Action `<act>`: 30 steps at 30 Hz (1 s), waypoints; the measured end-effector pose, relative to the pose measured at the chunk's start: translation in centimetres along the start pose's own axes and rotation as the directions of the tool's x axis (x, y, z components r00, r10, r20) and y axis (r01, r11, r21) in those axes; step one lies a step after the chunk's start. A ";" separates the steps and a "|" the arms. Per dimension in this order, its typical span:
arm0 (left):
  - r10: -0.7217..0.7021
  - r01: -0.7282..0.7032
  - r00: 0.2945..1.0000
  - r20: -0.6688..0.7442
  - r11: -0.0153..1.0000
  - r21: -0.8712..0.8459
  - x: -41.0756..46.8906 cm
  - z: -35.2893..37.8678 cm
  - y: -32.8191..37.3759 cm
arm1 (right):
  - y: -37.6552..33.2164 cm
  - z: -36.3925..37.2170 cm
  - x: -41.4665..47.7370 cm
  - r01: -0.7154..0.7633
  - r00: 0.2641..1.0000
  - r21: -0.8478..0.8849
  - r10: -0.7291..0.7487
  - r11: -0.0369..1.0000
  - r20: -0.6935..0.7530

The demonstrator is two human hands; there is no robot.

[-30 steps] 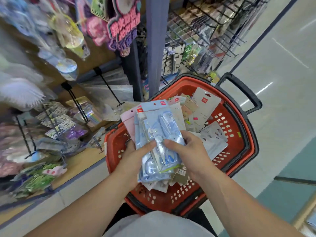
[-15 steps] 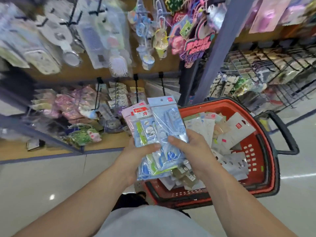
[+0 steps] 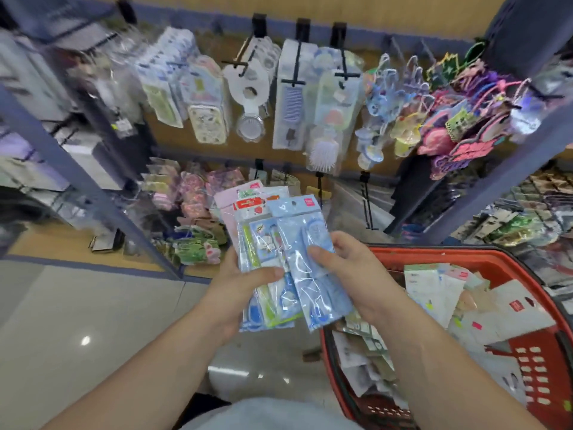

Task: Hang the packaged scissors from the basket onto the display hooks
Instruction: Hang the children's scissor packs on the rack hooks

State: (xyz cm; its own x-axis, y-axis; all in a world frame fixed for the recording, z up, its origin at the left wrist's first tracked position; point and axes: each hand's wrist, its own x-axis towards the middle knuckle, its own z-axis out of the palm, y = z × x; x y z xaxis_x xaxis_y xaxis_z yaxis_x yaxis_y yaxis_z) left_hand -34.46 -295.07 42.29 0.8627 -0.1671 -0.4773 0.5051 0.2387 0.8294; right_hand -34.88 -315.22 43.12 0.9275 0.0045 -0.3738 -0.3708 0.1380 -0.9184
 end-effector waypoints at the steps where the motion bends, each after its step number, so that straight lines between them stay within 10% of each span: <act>1: -0.006 0.006 1.000 -0.008 1.000 -0.019 0.5 -1.8 0.9 | -0.4 1.7 1.1 -0.002 1.000 0.013 0.003 1.000 -0.011; 16: 0.260 -0.290 0.951 -0.171 0.939 -0.185 4.9 -23.2 19.9 | -10.5 23.5 12.6 0.179 0.983 0.020 -0.178 0.984 -0.051; 30: 0.541 -0.627 0.764 -0.350 0.751 -0.207 6.2 -25.5 34.2 | -26.4 30.6 22.8 0.539 0.819 -0.087 -0.497 0.838 0.287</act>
State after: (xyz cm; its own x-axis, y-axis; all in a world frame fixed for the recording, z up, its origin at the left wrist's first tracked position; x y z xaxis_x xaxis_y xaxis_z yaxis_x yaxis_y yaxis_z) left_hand -11.25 -263.58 60.28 0.9415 0.3365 -0.0174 -0.1562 0.4819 0.8622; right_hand -2.51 -288.41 62.80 0.9574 0.2198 0.1871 0.1846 0.0324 -0.9823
